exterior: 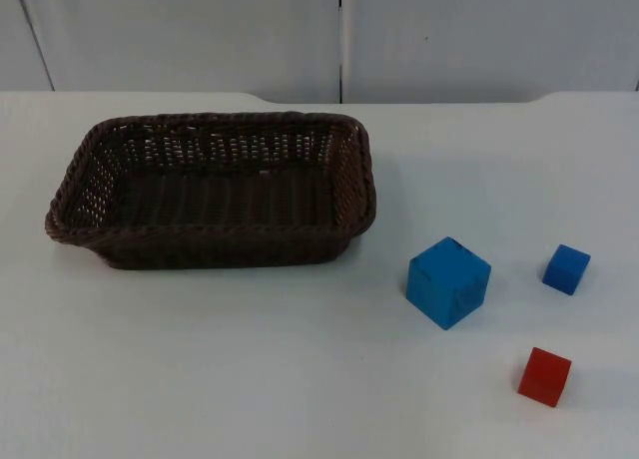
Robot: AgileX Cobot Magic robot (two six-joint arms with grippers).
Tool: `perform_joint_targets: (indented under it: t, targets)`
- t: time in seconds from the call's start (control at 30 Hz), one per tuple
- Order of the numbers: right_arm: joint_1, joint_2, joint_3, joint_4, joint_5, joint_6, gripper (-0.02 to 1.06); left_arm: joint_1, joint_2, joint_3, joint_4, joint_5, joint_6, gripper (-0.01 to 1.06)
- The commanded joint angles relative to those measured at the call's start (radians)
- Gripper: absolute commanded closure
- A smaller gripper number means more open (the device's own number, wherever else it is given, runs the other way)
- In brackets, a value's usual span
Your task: Pick up the basket with the left hand and place the largest block into the basket with the right hand.
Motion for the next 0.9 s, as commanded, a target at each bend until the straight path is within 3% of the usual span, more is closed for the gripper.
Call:
perform_joint_targets:
  t: [0.0,0.17,0.47,0.87]
  targets:
    - [-0.007,-0.002,0.002,-0.002,-0.006,0.003,-0.01,0.006,0.049,-0.038,-0.018,-0.006,0.020,0.00]
    - [-0.007,-0.002,0.002,-0.002,-0.006,0.003,-0.01,0.006,0.165,-0.123,-0.065,-0.007,0.079,0.00]
    - [-0.007,-0.002,0.002,-0.002,-0.006,0.003,-0.01,0.006,0.369,-0.306,-0.080,0.008,0.079,0.00]
    - [-0.007,-0.002,0.002,-0.002,-0.006,0.003,-0.01,0.004,0.690,-0.621,-0.089,0.118,0.094,0.00]
